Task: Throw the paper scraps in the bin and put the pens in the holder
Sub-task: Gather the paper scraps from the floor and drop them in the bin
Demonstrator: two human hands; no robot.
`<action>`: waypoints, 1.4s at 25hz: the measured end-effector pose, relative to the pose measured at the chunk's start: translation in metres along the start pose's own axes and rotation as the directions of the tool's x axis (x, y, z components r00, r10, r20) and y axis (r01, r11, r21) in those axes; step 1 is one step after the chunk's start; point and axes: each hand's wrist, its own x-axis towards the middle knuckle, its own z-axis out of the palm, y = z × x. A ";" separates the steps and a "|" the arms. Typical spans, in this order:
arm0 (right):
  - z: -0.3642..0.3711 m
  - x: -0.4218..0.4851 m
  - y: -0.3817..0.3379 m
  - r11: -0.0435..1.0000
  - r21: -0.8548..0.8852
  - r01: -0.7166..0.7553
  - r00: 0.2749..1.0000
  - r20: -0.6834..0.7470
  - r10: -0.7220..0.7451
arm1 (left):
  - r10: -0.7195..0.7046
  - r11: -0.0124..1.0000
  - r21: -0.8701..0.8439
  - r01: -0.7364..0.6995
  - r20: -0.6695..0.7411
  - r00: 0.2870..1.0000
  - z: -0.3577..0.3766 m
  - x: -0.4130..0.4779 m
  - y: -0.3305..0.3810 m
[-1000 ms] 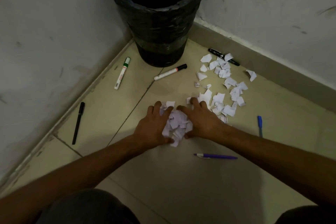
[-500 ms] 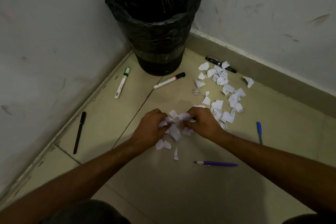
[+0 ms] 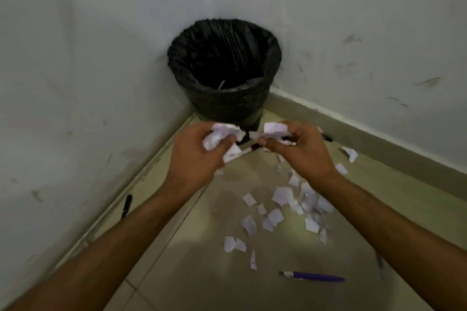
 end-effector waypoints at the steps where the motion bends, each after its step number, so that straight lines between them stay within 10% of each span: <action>1: -0.005 0.011 -0.014 0.999 0.036 0.031 0.999 -0.035 -0.029 | 0.016 0.999 -0.037 -0.017 -0.045 0.999 -0.008 0.014 0.015; 10: -0.003 0.132 -0.121 0.983 -0.109 0.146 0.972 -0.167 -0.163 | -0.038 0.986 0.148 0.072 -0.217 0.975 -0.021 0.148 0.057; 15: 0.017 0.178 -0.113 0.869 -0.491 -0.059 0.998 -0.004 0.066 | -0.212 0.919 0.341 0.198 0.006 0.977 -0.008 0.182 0.047; 20: 0.021 0.171 -0.115 0.882 -0.466 -0.075 0.955 0.220 0.198 | -0.252 0.916 0.342 0.208 0.087 0.964 -0.010 0.181 0.054; 29: -0.022 0.064 -0.092 0.983 -0.130 0.127 0.985 -0.103 -0.140 | 0.260 0.965 0.027 -0.259 -0.182 0.948 -0.009 0.074 0.048; 33: -0.045 0.002 -0.006 0.940 -0.324 -0.107 0.990 0.052 0.130 | 0.122 0.966 0.192 -0.172 0.244 0.962 0.016 -0.004 0.005; 35: -0.057 -0.031 0.049 0.776 -0.598 -0.202 0.911 0.177 0.374 | -0.176 0.882 0.459 -0.107 0.532 0.829 0.034 -0.045 -0.036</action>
